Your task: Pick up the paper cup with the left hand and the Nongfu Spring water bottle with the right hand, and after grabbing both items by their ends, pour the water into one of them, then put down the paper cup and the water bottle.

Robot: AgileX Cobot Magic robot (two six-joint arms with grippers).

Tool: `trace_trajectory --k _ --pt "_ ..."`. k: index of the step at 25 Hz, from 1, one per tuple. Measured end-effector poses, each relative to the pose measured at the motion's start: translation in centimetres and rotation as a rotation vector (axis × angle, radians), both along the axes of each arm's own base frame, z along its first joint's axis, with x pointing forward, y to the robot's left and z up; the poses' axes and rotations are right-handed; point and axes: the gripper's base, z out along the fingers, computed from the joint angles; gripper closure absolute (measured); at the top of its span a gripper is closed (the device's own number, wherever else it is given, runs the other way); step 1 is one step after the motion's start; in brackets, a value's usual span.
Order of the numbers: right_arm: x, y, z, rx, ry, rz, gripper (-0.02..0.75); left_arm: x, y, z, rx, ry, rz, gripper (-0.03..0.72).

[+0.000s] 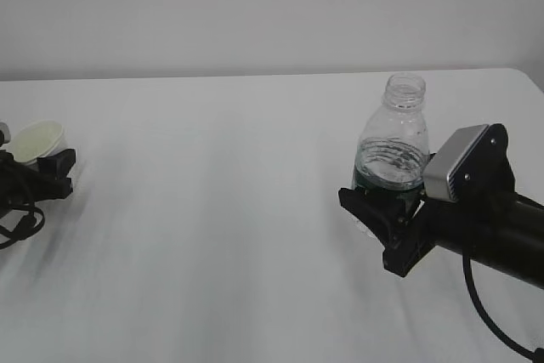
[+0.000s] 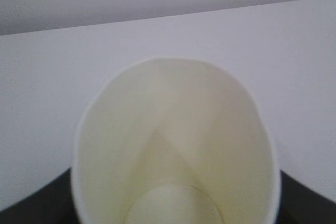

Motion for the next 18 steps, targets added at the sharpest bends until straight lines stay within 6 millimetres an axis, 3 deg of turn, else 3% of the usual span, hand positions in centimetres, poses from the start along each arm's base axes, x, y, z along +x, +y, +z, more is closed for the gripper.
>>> trace_trajectory --k 18 --pt "0.0 0.0 0.0 0.000 0.000 0.000 0.274 -2.2 -1.6 2.0 0.027 0.000 -0.173 0.222"
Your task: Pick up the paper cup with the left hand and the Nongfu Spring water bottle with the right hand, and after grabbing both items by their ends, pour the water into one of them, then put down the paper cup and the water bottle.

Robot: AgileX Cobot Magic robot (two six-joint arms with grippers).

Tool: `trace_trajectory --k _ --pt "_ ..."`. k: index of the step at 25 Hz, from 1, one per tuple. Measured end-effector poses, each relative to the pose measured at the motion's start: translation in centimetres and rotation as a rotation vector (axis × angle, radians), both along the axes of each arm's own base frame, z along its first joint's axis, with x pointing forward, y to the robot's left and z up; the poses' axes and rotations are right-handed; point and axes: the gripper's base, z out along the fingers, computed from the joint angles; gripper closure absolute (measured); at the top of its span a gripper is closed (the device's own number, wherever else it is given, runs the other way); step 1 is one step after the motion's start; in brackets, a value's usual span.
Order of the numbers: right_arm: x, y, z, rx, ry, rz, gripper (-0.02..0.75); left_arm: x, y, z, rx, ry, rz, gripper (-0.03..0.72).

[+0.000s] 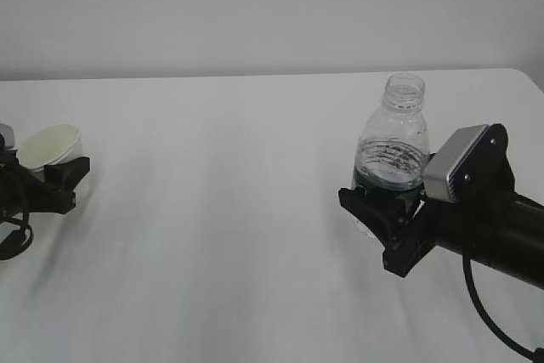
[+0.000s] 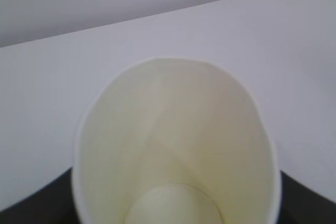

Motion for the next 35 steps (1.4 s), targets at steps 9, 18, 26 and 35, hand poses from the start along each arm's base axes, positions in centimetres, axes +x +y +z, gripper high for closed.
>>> trace_trajectory --k 9,18,26,35 --pt "0.0 0.0 0.0 -0.004 -0.004 0.001 0.274 -0.5 -1.0 0.2 -0.017 0.010 -0.113 0.228" --pt "0.0 0.0 0.0 -0.010 -0.009 0.003 0.274 -1.2 -2.3 0.1 -0.024 0.034 -0.280 0.228" --pt "0.0 0.0 0.0 -0.014 -0.013 0.004 0.274 -1.9 -3.1 -0.1 -0.037 0.060 -0.390 0.229" --pt "0.0 0.0 0.0 -0.016 -0.015 0.005 0.274 -2.6 -4.3 1.0 -0.034 0.055 -0.528 0.229"
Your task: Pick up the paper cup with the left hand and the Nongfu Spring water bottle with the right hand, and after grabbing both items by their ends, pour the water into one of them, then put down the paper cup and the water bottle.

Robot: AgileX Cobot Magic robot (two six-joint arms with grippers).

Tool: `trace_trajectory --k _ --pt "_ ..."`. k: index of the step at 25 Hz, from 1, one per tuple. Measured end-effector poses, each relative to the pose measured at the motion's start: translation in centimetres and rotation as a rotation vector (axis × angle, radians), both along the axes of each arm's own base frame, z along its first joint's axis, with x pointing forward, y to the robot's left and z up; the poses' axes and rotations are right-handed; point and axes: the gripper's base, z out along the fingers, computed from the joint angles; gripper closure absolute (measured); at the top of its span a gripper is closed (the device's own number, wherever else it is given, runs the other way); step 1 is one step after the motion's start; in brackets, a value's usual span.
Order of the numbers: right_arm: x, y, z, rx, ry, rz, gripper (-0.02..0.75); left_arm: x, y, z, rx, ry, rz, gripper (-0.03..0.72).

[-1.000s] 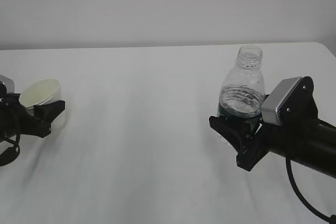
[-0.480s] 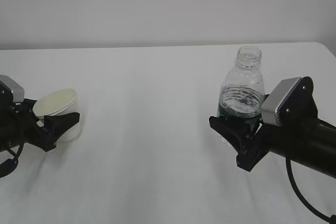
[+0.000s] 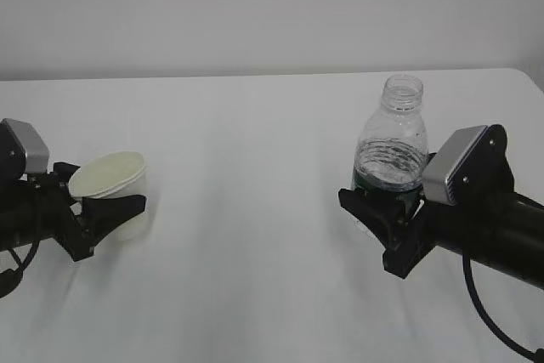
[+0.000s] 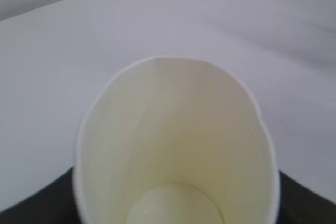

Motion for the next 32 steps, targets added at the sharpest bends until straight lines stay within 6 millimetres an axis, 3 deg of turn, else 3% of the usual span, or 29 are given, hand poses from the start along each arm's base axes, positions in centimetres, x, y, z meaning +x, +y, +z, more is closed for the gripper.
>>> trace_trajectory --k 12,21,32 --pt "0.0 0.0 0.0 -0.001 -0.001 0.002 0.274 -1.5 -5.0 3.6 -0.022 -0.098 -0.189 0.229" --pt "0.0 0.0 0.0 -0.004 -0.003 0.003 0.274 -2.9 -8.3 3.6 -0.037 -0.084 -0.306 0.229" --pt "0.0 0.0 0.0 -0.016 -0.014 0.010 0.274 -4.2 -10.6 3.6 -0.047 -0.078 -0.387 0.229"
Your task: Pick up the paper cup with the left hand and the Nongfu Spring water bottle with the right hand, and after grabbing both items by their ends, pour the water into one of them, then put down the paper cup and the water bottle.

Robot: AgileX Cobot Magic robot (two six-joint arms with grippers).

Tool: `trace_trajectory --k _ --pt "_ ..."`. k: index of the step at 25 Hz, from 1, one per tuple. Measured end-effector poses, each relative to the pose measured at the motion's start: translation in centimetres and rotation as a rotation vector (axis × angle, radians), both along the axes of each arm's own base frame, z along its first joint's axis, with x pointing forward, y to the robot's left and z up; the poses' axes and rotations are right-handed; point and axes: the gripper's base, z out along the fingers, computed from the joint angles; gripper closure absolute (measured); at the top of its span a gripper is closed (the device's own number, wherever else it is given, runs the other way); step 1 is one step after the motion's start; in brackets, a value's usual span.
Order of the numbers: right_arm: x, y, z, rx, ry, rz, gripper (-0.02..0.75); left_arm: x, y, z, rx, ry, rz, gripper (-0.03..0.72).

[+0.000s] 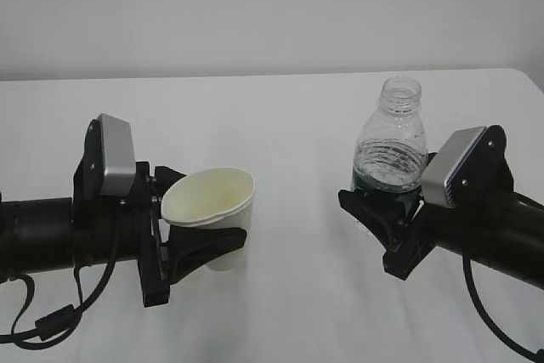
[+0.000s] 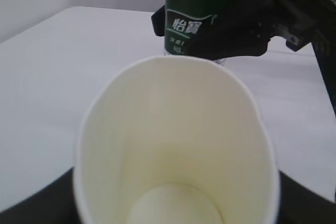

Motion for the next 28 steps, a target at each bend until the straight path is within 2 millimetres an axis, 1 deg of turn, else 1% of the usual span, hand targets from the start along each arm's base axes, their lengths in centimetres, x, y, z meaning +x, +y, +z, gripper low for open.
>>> trace_trajectory --k 10,16,28 --pt "-0.2 0.2 0.0 -0.021 -0.014 0.032 0.274 -1.9 -2.8 0.1 -0.007 0.003 -0.099 0.229" --pt "-0.2 0.2 0.0 -0.033 -0.025 0.042 0.274 -2.9 -4.0 0.1 -0.012 0.005 -0.140 0.229" --pt "-0.1 0.3 0.0 -0.072 -0.068 0.067 0.274 -4.1 -5.2 0.1 -0.014 0.008 -0.192 0.229"
